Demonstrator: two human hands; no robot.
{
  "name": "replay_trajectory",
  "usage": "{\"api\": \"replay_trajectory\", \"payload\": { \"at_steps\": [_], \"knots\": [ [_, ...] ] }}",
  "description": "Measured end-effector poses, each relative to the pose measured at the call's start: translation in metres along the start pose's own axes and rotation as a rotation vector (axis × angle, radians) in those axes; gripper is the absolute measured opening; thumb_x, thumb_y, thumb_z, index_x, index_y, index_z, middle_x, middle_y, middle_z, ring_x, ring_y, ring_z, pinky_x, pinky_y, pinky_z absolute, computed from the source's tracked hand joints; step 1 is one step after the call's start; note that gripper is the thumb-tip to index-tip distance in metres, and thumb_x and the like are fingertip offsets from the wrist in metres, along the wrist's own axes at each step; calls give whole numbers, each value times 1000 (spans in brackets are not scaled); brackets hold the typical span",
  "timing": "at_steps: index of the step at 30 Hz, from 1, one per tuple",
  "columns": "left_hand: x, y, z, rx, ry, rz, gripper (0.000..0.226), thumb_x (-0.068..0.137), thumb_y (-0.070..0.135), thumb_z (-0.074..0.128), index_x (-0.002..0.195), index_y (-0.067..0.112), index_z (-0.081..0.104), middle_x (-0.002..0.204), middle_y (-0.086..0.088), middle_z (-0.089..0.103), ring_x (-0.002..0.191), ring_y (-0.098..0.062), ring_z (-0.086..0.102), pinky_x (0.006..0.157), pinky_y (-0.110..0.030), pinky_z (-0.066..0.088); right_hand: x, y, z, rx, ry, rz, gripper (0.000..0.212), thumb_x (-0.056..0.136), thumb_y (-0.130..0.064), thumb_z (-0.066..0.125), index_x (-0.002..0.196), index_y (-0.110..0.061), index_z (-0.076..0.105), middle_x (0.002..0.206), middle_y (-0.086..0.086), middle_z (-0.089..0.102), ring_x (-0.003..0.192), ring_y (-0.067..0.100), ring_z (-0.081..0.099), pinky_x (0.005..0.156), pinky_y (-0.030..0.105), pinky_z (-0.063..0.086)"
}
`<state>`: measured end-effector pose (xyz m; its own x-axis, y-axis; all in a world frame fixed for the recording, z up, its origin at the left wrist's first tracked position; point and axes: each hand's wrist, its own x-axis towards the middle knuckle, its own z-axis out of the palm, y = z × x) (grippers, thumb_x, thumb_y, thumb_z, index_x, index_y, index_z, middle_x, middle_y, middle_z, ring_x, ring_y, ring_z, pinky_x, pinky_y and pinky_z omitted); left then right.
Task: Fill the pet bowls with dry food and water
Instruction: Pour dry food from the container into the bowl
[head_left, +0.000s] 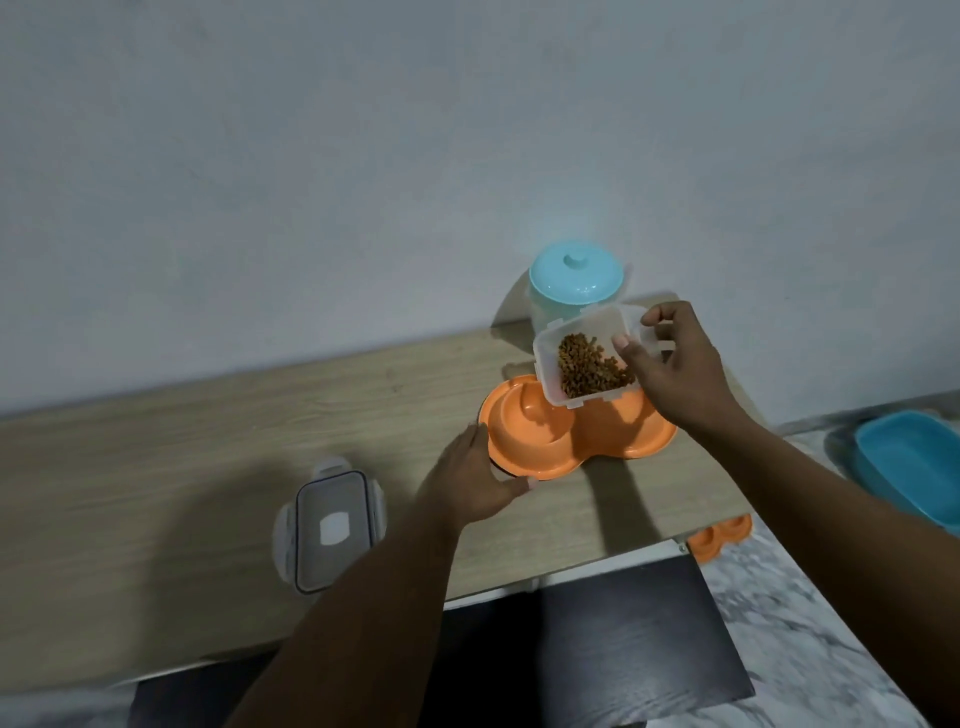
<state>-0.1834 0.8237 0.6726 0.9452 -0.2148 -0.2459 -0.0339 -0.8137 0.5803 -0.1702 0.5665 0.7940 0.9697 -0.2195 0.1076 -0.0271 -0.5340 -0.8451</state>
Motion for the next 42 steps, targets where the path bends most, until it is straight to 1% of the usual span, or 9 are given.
{"api": "replay_trajectory", "payload": {
  "at_steps": [2,4,8,12,15,20,28,34,42],
  "knots": [
    [-2,-5,2,65,-53,8,111,63,80,62,150,24,24,156,0,32,144,-20,29,117,-42,30,-1,-2,7,-42,-27,-11,37,88,-47,69,111,-29,46,116,1,58,98,27,62,78,42,55],
    [0,-10,3,102,-71,-1,111,69,73,64,154,21,15,162,-2,20,150,-21,18,120,-42,23,-4,-5,11,-74,-59,-22,41,84,-57,67,110,-35,44,116,1,58,96,29,63,77,48,58],
    [3,-13,5,116,4,-6,91,72,67,63,146,25,31,152,-1,41,140,-22,38,109,-46,40,-9,-11,17,-93,-73,-47,47,77,-69,61,109,-40,42,119,0,58,102,30,63,82,54,57],
    [2,-8,5,136,39,-11,81,75,58,68,142,23,37,150,-4,44,137,-25,42,107,-49,42,-11,-15,21,-129,-65,-90,43,82,-61,65,111,-38,42,115,-5,56,102,28,63,80,54,58],
    [2,-8,6,130,50,-18,81,75,57,70,141,23,38,148,-4,45,134,-26,46,104,-48,44,-13,-18,22,-146,-49,-121,43,84,-58,65,113,-34,43,113,-8,54,103,27,62,81,55,56],
    [2,-4,3,150,81,-22,68,76,57,70,128,22,47,140,-4,53,123,-27,54,95,-46,49,-13,-16,22,-167,-42,-152,43,86,-54,67,114,-31,43,113,-7,53,97,27,62,78,55,56],
    [0,4,-1,134,79,-41,72,77,52,74,136,21,46,142,-4,53,126,-28,53,98,-44,46,-13,-13,26,-190,-46,-171,44,86,-50,69,116,-29,45,117,-4,56,99,25,61,74,45,56],
    [-4,9,-4,132,71,-77,72,77,53,74,136,24,45,145,-3,50,128,-28,52,99,-46,47,-13,-14,27,-195,-43,-170,45,87,-47,70,117,-25,45,122,0,57,104,26,59,79,49,57],
    [-6,13,-8,145,59,-95,76,78,52,73,141,23,41,150,-4,44,133,-29,48,102,-45,44,-15,-14,31,-196,-47,-186,47,86,-51,69,118,-28,43,124,4,59,102,26,60,75,53,58]
  ]
}}
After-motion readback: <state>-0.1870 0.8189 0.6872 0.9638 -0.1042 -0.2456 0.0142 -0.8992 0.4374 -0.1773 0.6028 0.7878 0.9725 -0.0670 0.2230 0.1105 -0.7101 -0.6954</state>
